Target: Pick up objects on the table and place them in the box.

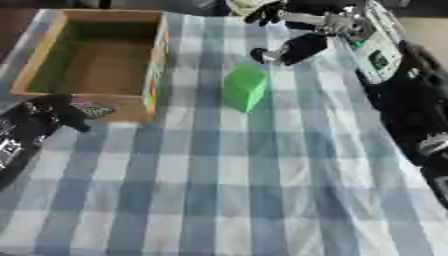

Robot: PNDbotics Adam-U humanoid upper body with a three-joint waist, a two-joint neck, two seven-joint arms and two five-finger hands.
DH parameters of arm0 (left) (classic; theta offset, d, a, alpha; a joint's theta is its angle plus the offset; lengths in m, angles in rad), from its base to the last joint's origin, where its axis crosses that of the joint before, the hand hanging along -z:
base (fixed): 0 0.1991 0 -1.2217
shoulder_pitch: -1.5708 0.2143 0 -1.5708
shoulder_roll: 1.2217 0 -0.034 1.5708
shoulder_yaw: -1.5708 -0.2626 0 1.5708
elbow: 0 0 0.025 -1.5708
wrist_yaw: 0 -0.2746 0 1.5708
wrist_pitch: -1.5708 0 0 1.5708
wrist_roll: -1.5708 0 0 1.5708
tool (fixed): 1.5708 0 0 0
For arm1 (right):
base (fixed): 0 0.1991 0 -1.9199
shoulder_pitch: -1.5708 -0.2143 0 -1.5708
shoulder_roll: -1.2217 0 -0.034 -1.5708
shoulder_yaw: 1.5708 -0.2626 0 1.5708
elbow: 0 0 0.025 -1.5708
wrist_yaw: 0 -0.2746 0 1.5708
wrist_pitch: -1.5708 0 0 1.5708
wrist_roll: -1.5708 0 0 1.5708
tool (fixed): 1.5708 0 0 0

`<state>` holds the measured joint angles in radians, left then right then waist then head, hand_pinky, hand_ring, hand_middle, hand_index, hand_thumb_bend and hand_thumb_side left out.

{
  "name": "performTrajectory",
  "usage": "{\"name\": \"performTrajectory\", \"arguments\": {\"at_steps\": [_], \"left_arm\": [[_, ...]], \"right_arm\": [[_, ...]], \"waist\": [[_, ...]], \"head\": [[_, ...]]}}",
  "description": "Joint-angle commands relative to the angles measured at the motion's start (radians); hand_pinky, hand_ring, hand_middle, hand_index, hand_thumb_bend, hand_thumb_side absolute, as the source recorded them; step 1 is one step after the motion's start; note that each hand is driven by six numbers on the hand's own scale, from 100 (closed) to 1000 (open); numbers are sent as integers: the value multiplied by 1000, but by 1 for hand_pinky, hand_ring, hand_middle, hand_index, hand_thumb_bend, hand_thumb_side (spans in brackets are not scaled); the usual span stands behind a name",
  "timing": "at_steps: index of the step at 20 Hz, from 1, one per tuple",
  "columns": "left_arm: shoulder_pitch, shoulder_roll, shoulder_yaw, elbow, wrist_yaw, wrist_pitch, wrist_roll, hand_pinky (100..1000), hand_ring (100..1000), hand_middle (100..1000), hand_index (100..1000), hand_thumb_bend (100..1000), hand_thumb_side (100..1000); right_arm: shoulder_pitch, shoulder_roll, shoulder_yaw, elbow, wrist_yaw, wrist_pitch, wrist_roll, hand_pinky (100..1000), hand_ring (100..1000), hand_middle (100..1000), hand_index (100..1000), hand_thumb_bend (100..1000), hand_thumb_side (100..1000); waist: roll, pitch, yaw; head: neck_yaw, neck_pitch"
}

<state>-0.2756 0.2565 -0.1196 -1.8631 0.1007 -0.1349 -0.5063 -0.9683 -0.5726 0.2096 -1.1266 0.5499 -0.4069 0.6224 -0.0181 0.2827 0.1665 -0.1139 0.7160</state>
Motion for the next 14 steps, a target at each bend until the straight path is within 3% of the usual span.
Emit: {"name": "performTrajectory", "arguments": {"at_steps": [1, 10, 14], "left_arm": [[-15, 5, 8, -24, 7, -4, -4, 909, 688, 697, 900, 100, 777], [-23, 3, 38, -50, 43, -22, 28, 866, 648, 660, 881, 100, 733], [-29, 4, 49, -65, 71, -28, 62, 865, 644, 654, 879, 100, 717]], "right_arm": [[-23, -8, -9, -1, 4, -4, 0, 906, 910, 931, 985, 200, 740], [-17, 24, 3, 18, 11, 10, 18, 902, 910, 939, 988, 176, 800], [-12, 38, 11, 21, 36, 10, 24, 903, 909, 948, 994, 213, 818]], "waist": [[4, -22, 0], [10, -20, 0], [10, -20, 2]], "head": [[-1, 5], [0, 6], [0, 7]]}}
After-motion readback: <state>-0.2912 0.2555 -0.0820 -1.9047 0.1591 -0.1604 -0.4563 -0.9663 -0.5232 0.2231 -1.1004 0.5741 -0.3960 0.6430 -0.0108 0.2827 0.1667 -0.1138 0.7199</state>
